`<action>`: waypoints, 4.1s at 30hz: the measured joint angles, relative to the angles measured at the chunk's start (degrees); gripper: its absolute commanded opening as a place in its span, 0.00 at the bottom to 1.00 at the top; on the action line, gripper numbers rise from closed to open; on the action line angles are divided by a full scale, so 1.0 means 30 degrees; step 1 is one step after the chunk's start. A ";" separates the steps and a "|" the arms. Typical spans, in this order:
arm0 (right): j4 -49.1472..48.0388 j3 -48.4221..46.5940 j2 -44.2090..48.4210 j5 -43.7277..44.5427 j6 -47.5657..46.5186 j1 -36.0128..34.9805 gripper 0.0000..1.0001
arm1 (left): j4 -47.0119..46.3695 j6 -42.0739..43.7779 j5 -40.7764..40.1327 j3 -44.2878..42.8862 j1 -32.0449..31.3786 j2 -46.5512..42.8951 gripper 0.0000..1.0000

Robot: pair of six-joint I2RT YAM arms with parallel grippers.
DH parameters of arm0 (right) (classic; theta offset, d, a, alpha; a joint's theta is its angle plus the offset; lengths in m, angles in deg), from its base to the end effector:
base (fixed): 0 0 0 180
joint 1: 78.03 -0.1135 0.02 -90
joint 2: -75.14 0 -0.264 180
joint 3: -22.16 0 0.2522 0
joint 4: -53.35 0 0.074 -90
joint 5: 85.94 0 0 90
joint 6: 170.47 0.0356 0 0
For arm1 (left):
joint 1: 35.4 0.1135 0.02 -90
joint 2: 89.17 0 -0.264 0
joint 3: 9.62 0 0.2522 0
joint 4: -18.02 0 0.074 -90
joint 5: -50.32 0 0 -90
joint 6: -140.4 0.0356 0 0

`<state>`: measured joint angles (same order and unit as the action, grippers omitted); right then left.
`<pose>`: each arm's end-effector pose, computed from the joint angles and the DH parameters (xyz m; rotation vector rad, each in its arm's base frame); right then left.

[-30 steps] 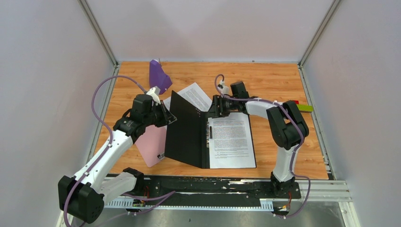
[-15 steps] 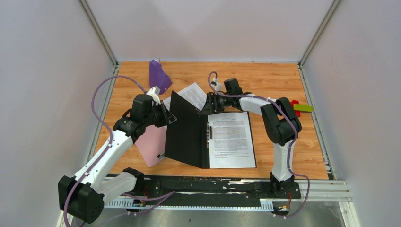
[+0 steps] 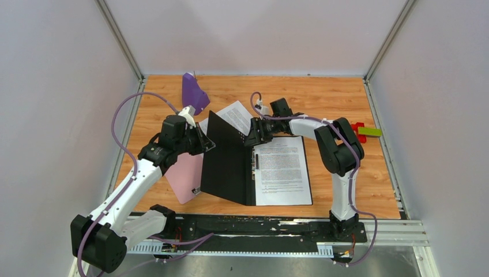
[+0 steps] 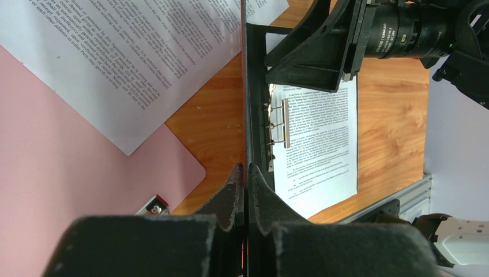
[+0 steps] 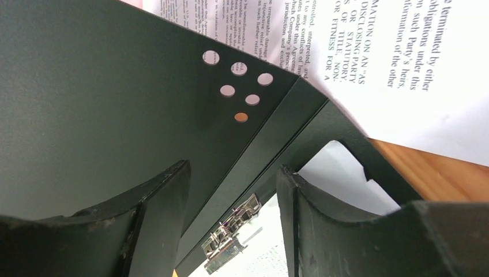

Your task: Put the files into the folder

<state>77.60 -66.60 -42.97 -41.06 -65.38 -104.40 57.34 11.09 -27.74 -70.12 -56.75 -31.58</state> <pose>0.3678 0.2105 0.1430 -0.5934 2.4872 1.2792 0.2003 -0.0862 0.2846 -0.2401 2.3013 -0.7978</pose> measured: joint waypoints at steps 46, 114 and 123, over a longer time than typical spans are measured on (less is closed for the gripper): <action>0.2980 0.4736 0.7854 0.2688 0.0590 -0.2164 0.32 | 0.0699 0.0175 -0.0670 -0.0233 -0.0022 -0.0044 0.00; 0.6710 0.1756 0.5683 0.6659 0.0430 -0.4299 0.18 | 0.0590 0.0146 -0.0874 -0.0015 -0.0015 -0.0525 0.00; 0.6776 0.1049 0.5340 0.6761 0.0437 -0.4444 0.18 | 0.0503 0.0131 -0.0889 0.0080 -0.0015 -0.0597 0.00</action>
<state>97.92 -63.45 -26.94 -20.78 -64.07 -117.73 58.85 11.48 -30.41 -69.88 -56.79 -33.38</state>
